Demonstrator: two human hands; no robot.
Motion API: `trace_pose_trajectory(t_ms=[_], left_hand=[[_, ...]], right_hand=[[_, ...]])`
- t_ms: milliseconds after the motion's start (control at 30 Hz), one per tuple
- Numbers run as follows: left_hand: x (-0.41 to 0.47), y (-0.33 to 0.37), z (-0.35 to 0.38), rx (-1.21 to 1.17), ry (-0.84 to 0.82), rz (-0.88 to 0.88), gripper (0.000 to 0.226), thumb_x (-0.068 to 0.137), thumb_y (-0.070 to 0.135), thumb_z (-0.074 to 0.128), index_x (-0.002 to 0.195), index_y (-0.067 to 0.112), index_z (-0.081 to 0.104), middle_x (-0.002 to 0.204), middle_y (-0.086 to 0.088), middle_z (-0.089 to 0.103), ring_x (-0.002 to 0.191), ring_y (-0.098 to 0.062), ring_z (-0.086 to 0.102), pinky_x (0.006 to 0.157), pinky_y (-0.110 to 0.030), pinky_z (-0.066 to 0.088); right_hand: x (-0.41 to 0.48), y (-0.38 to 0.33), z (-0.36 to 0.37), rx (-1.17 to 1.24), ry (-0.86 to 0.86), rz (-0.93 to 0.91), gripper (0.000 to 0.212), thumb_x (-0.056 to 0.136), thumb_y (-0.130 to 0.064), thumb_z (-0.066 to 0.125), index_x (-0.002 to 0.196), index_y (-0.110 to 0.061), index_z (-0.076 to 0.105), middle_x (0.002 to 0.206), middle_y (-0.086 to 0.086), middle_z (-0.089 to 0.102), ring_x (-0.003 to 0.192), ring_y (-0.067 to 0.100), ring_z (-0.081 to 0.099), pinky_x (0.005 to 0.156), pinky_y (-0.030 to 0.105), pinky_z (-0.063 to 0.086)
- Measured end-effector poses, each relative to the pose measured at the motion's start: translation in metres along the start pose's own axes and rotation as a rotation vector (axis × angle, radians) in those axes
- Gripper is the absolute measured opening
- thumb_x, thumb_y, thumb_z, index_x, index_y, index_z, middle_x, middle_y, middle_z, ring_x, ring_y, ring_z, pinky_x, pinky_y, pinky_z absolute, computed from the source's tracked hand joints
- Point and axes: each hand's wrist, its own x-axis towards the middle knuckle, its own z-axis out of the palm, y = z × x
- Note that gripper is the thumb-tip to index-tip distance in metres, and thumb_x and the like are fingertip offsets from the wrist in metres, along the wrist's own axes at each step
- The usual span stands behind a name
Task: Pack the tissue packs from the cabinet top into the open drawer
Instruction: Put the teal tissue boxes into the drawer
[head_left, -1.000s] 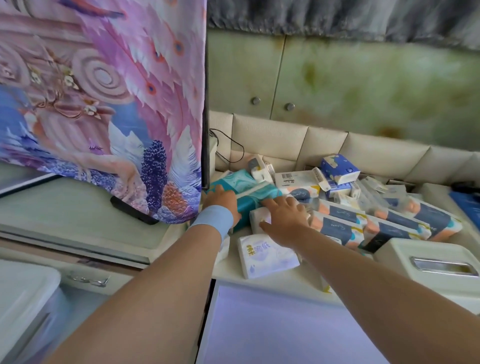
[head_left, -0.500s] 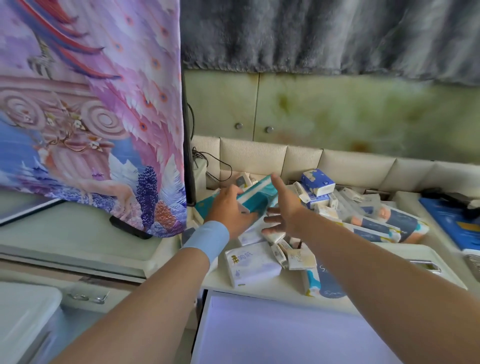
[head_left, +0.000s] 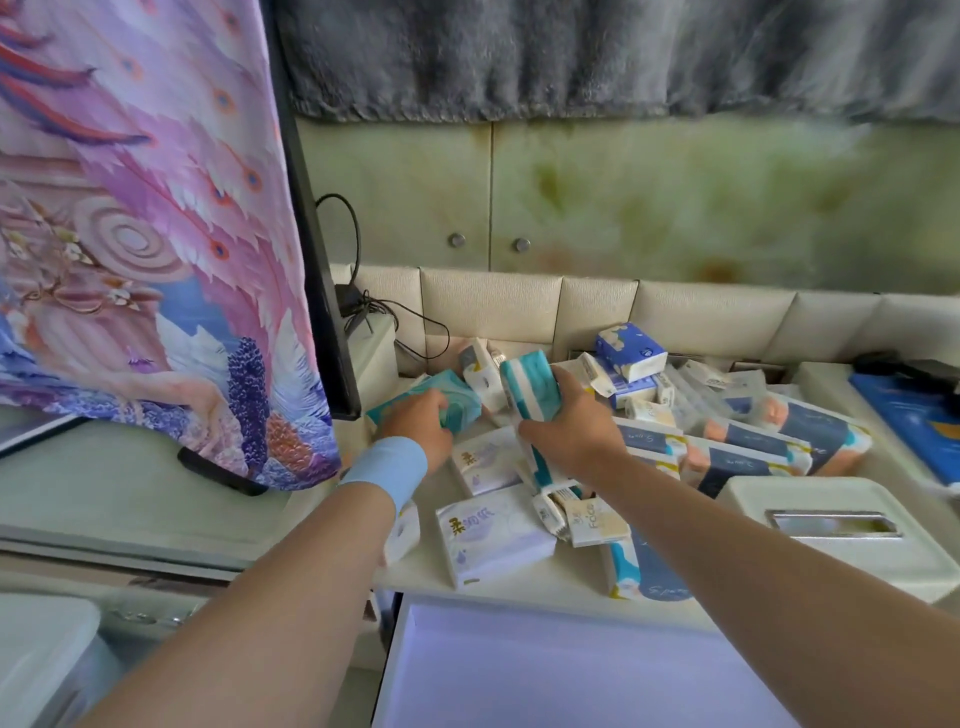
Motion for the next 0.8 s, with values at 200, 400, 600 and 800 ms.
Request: trace_pose_trajectory(t_ms=[200,400,600,800], left_hand=[[0.038,-0.030,0.024,0.192,0.021,-0.145,0.090,0.080,0.036,0.068,0.151,0.020,0.015,0.158,-0.013,0.016,0.143,-0.033,0.021,0.114,-0.043,0.029],[0.062,-0.022,0.035,0.394,0.016,-0.229,0.090,0.073,0.052,0.068,0.145,0.023,0.022,0.144,-0.011,0.039,0.138,-0.034,0.023,0.111,-0.041,0.023],[0.058,-0.007,0.029,0.497,0.221,-0.083,0.071,0.063,0.049,0.073,0.121,0.018,0.047,0.122,-0.007,0.042,0.115,-0.028,0.037,0.097,-0.034,0.031],[0.016,0.018,-0.010,0.469,0.248,-0.092,0.077,0.068,0.051,0.071,0.129,0.013,0.042,0.129,-0.009,0.043,0.122,-0.028,0.039,0.100,-0.036,0.031]], right_hand=[[0.010,0.022,0.016,-0.080,0.011,0.018,0.069,0.083,-0.049,0.060,0.145,-0.029,0.037,0.121,-0.002,0.062,0.100,0.020,0.062,0.083,0.040,0.056],[0.018,0.029,0.022,-0.028,0.035,-0.001,0.056,0.082,-0.049,0.062,0.134,-0.031,0.048,0.099,-0.012,0.059,0.090,0.014,0.062,0.078,0.037,0.056],[0.012,0.029,0.019,0.012,0.033,-0.008,0.054,0.081,-0.048,0.064,0.131,-0.032,0.049,0.097,-0.013,0.060,0.088,0.013,0.064,0.078,0.039,0.058],[-0.016,0.018,-0.001,0.103,0.036,-0.026,0.065,0.082,-0.043,0.068,0.140,-0.034,0.039,0.106,-0.013,0.058,0.099,0.016,0.062,0.082,0.040,0.057]])
